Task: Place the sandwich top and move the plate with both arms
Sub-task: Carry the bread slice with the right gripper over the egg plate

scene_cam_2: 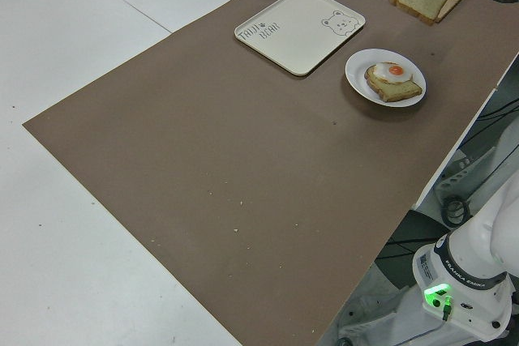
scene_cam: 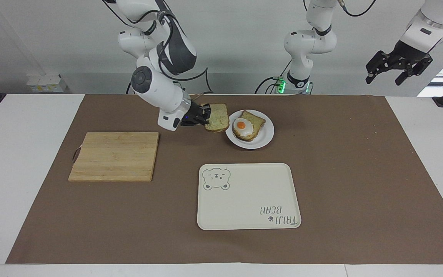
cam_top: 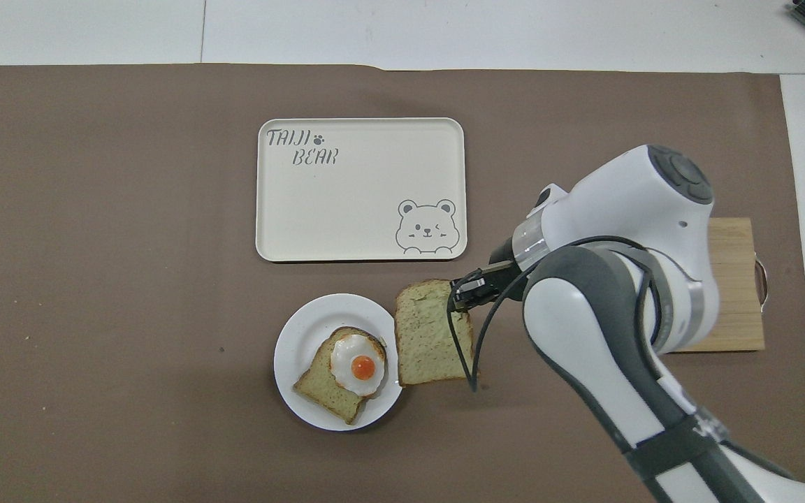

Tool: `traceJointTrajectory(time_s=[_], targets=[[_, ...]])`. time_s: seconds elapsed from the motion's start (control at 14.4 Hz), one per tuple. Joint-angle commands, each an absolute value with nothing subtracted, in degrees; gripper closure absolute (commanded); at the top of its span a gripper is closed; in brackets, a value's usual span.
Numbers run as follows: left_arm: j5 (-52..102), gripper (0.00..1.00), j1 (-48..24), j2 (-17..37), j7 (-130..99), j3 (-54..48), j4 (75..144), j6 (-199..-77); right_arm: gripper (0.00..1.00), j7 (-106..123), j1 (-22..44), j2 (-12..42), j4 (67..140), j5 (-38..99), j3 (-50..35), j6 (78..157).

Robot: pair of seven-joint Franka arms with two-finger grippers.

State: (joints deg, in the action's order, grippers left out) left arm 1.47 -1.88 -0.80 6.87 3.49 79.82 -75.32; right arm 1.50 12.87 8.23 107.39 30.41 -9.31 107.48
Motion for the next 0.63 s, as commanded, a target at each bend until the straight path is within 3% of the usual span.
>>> traceJointTrajectory(time_s=[0.0,0.56], targets=[[1.41,0.0,-1.32,-1.76,7.03,3.16,80.6,-74.79,1.0,-2.8,17.38,9.13,108.72,32.17,-9.32,112.22],[1.41,0.0,-1.32,-1.76,7.03,3.16,80.6,-74.8,1.0,-6.77,26.0,11.59,110.83,32.08,-9.32,120.57]])
